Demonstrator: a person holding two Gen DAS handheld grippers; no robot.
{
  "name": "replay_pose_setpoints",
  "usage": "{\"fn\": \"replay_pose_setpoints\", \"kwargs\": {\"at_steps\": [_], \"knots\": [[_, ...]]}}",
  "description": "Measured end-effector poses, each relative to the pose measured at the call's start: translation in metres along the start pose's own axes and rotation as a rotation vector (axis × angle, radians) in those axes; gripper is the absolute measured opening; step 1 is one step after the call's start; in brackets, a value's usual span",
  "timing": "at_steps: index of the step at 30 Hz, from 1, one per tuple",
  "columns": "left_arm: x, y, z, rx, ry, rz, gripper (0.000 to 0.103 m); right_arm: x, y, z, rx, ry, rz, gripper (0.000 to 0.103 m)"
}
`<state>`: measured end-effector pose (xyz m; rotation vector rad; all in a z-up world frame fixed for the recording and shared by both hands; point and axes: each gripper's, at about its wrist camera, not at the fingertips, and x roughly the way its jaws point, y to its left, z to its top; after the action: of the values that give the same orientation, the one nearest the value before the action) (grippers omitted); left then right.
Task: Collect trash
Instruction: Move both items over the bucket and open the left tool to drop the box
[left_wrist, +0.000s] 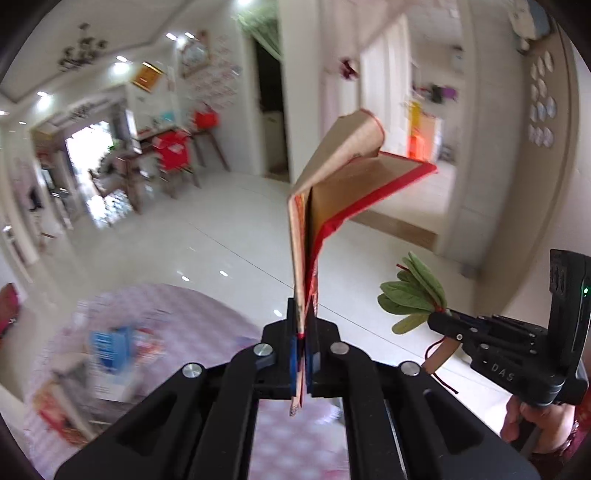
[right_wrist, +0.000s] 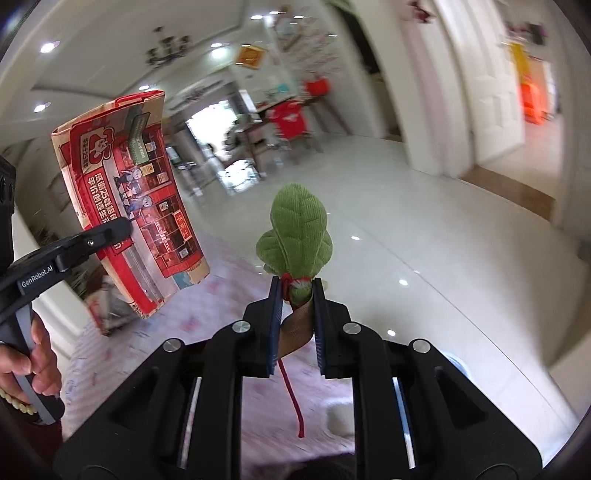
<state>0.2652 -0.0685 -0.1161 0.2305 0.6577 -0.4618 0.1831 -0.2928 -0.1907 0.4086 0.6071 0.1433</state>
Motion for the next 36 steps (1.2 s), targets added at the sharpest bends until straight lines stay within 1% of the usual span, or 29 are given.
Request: {"fn": "replay_pose_setpoints", "kwargs": {"at_steps": [2,5,7,9,12,13,14,16,17,18,19,21,23,29,36], "knots": [[0.029,-0.026,-0.008,0.012,0.055,-0.056,0.003,-0.006,-0.023,-0.011,0.029,0.004,-0.039,0.016],[0.066,-0.054,-0.021,0.025,0.132,-0.104,0.003,-0.015,-0.059,-0.026,0.076,0.009,-0.110,0.016],[0.102,-0.074,-0.032,0.022,0.206,-0.144,0.003,-0.018,-0.078,-0.035,0.111,0.012,-0.134,0.016],[0.126,-0.086,-0.038,0.006,0.245,-0.158,0.003,-0.020,-0.094,-0.044,0.135,0.008,-0.159,0.016],[0.156,-0.108,-0.048,-0.013,0.298,-0.212,0.004,-0.024,-0.116,-0.052,0.168,0.004,-0.194,0.016],[0.163,-0.113,-0.049,-0.012,0.308,-0.225,0.004,-0.024,-0.118,-0.053,0.176,0.001,-0.203,0.016],[0.168,-0.119,-0.052,-0.012,0.323,-0.238,0.008,-0.025,-0.125,-0.056,0.187,-0.002,-0.215,0.016],[0.186,-0.131,-0.055,-0.013,0.370,-0.251,0.031,-0.024,-0.134,-0.059,0.204,-0.002,-0.229,0.016],[0.195,-0.136,-0.057,-0.014,0.385,-0.224,0.061,-0.022,-0.136,-0.059,0.209,0.000,-0.232,0.016],[0.197,-0.137,-0.059,-0.017,0.383,-0.199,0.073,-0.020,-0.140,-0.060,0.214,0.003,-0.235,0.016],[0.199,-0.137,-0.063,-0.025,0.379,-0.185,0.073,-0.018,-0.143,-0.061,0.218,0.009,-0.236,0.016],[0.204,-0.137,-0.068,-0.037,0.396,-0.194,0.073,-0.015,-0.139,-0.060,0.216,0.019,-0.235,0.016],[0.205,-0.137,-0.073,-0.036,0.403,-0.173,0.073,-0.011,-0.137,-0.062,0.215,0.029,-0.231,0.016],[0.191,-0.115,-0.071,-0.041,0.395,-0.158,0.073,0.002,-0.131,-0.062,0.214,0.051,-0.208,0.016],[0.181,-0.105,-0.067,-0.057,0.376,-0.148,0.073,0.007,-0.125,-0.062,0.201,0.058,-0.200,0.016]]}}
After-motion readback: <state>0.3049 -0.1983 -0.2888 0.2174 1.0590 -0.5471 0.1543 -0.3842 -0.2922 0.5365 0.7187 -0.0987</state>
